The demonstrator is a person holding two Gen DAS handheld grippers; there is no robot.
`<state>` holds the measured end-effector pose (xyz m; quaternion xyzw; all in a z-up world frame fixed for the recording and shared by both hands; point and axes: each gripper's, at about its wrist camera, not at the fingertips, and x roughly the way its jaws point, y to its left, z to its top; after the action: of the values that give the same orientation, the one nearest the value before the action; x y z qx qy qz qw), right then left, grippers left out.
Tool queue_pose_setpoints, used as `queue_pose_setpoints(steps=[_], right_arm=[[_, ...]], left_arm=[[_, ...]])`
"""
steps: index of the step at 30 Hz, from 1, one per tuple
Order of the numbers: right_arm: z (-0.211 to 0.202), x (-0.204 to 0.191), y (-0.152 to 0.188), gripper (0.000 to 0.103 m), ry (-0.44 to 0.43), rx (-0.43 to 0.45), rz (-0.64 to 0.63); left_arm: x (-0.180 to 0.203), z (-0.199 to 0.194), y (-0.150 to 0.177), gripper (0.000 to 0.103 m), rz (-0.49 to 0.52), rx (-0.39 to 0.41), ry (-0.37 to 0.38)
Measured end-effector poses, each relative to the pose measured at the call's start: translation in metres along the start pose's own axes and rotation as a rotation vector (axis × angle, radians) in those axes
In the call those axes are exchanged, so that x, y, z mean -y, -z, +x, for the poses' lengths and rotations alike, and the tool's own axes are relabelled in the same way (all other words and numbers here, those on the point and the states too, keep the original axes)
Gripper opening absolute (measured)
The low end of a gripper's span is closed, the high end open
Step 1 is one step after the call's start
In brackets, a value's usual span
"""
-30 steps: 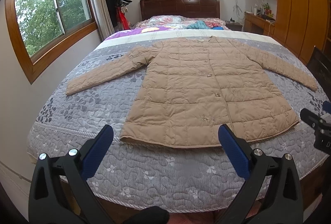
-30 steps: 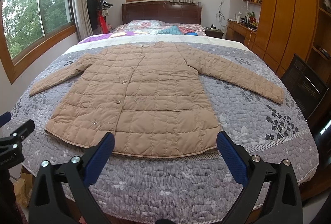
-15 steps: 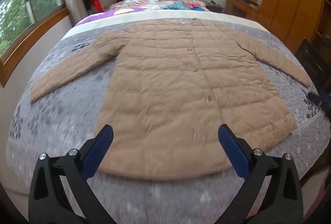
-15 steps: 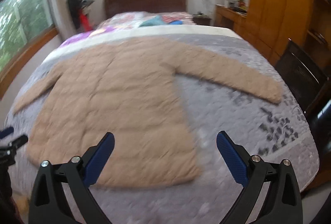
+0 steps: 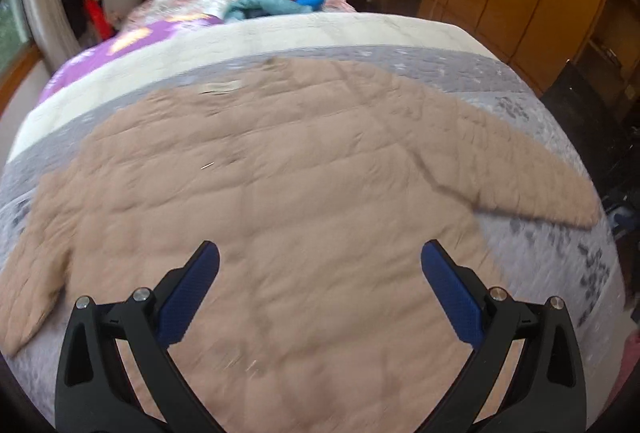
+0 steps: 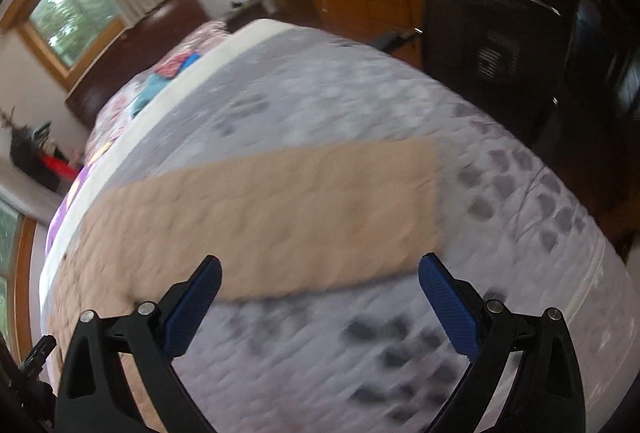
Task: Fold large clothes
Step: 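Grasp a sleeve cuff with the right gripper and fold it across the coat body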
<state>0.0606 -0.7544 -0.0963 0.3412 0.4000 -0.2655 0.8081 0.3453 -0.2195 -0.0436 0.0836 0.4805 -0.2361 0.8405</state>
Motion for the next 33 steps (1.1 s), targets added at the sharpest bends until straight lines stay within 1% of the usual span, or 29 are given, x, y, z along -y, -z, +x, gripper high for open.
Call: queue_pose_setpoints(steps=[2, 4, 5, 7, 9, 11, 12, 13, 14, 15, 16, 17, 18, 19, 20, 21, 22, 23, 26, 27, 28, 29, 32, 33], right_arm=[[0.016, 0.024, -0.014, 0.099, -0.01, -0.026, 0.023], [0.029, 0.04, -0.023, 0.099, -0.031, -0.057, 0.038], [0.04, 0.045, -0.026, 0.097, -0.04, -0.082, 0.031], [0.05, 0.052, -0.032, 0.094, -0.035, -0.097, 0.02], [0.063, 0.056, -0.035, 0.092, -0.045, -0.125, 0.033], [0.074, 0.056, -0.036, 0.085, -0.05, -0.15, 0.041], [0.077, 0.056, -0.037, 0.084, -0.049, -0.155, 0.041], [0.081, 0.054, -0.037, 0.081, -0.057, -0.16, 0.039], [0.083, 0.053, -0.036, 0.078, -0.06, -0.165, 0.037], [0.086, 0.052, -0.036, 0.076, -0.05, -0.167, 0.036], [0.089, 0.049, -0.036, 0.069, -0.023, -0.169, 0.027], [0.091, 0.047, -0.036, 0.059, 0.001, -0.171, 0.018], [0.091, 0.045, -0.036, 0.052, 0.033, -0.167, 0.008], [0.091, 0.043, -0.036, 0.034, 0.037, -0.163, 0.003], [0.09, 0.042, -0.037, 0.011, 0.016, -0.165, 0.006], [0.087, 0.04, -0.038, 0.009, -0.013, -0.164, 0.023], [0.084, 0.037, -0.039, 0.008, -0.017, -0.155, 0.028], [0.08, 0.032, -0.04, 0.008, -0.012, -0.138, 0.022], [0.063, 0.007, -0.04, 0.007, -0.075, -0.084, -0.012], [0.054, -0.012, -0.038, 0.007, -0.112, -0.057, -0.05], [0.049, -0.023, -0.037, 0.007, -0.131, -0.044, -0.076], [0.042, -0.044, -0.035, 0.007, -0.16, -0.03, -0.123], [0.037, -0.095, -0.026, 0.007, -0.216, -0.033, -0.229], [0.038, -0.119, -0.019, 0.007, -0.222, -0.044, -0.281]], left_arm=[[0.014, 0.018, -0.018, 0.1, 0.011, -0.011, 0.031], [0.023, 0.031, -0.029, 0.1, 0.015, -0.008, 0.039], [0.026, 0.036, -0.034, 0.1, 0.015, -0.008, 0.042], [0.03, 0.046, -0.039, 0.1, 0.001, -0.015, 0.051], [0.029, 0.054, -0.041, 0.097, -0.016, -0.032, 0.065], [0.028, 0.061, -0.043, 0.097, -0.02, -0.04, 0.058], [0.028, 0.064, -0.043, 0.093, -0.021, -0.044, 0.054], [0.028, 0.068, -0.044, 0.09, -0.022, -0.05, 0.051], [0.027, 0.072, -0.044, 0.082, -0.026, -0.064, 0.049], [0.026, 0.077, -0.044, 0.078, -0.034, -0.078, 0.051], [0.024, 0.081, -0.044, 0.078, -0.04, -0.086, 0.055], [0.021, 0.084, -0.044, 0.078, -0.047, -0.093, 0.059], [0.02, 0.087, -0.043, 0.077, -0.051, -0.096, 0.058], [0.018, 0.091, -0.043, 0.075, -0.053, -0.1, 0.057], [0.018, 0.093, -0.042, 0.069, -0.054, -0.102, 0.059], [0.016, 0.096, -0.041, 0.063, -0.057, -0.107, 0.063], [0.016, 0.098, -0.041, 0.06, -0.058, -0.11, 0.065], [0.015, 0.1, -0.04, 0.054, -0.058, -0.113, 0.066], [0.01, 0.105, -0.036, 0.041, -0.056, -0.117, 0.071], [0.006, 0.104, -0.033, 0.038, -0.061, -0.119, 0.077], [0.003, 0.104, -0.031, 0.037, -0.066, -0.119, 0.084], [0.0, 0.102, -0.029, 0.037, -0.071, -0.116, 0.089], [-0.009, 0.096, -0.023, 0.031, -0.075, -0.109, 0.092], [-0.012, 0.094, -0.021, 0.031, -0.081, -0.107, 0.095]])
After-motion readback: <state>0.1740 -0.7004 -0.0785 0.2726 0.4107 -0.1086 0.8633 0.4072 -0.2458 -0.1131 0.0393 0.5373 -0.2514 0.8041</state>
